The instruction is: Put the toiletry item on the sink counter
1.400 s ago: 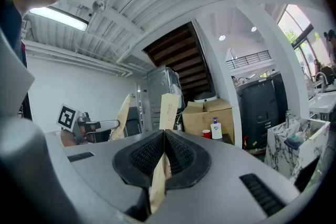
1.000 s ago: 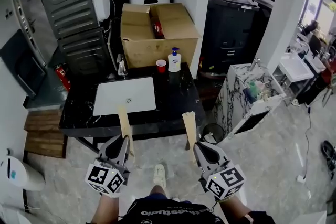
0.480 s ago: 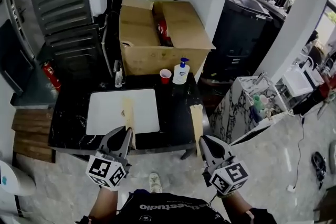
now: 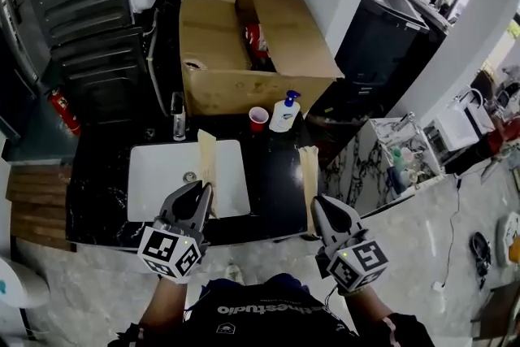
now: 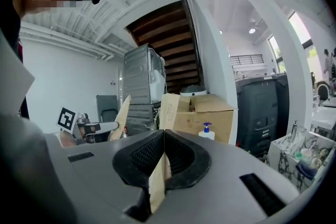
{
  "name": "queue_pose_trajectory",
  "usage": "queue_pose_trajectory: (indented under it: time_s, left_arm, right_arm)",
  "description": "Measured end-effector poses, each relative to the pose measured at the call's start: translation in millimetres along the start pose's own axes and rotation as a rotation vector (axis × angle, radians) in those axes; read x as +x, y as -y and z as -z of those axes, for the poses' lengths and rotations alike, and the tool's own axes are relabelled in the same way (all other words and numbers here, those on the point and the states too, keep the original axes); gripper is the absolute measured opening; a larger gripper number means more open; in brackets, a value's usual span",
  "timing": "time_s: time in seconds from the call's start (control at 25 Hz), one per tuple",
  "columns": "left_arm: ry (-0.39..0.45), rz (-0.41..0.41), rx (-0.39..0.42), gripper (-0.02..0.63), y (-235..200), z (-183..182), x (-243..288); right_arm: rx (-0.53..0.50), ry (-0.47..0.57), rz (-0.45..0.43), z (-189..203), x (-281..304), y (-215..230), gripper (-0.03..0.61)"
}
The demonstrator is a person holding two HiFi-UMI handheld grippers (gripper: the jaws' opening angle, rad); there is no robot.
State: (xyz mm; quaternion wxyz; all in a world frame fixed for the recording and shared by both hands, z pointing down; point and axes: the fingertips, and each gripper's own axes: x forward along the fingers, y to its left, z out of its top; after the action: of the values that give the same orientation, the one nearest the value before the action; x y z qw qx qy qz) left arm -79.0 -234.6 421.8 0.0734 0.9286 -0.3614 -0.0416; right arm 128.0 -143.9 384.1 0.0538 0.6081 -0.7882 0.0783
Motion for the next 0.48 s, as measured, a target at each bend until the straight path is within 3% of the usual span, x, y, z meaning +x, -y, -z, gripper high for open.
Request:
queue_pose_trajectory:
  time_s: [0.2,0.48]
  left_arm:
    - [-0.049,-0.023,-0.038,0.043,-13.1,16.0,27.2]
    - [-0.255,-0.106,-0.180,0.042,-16.4,79.7,80.6]
  right_arm:
    - [-0.006,-0.020,-0.029,1.4,24.5,10.9,0.041]
    - [-0.004,-0.012,-0.104,6.5,61.1,44.8,0.041]
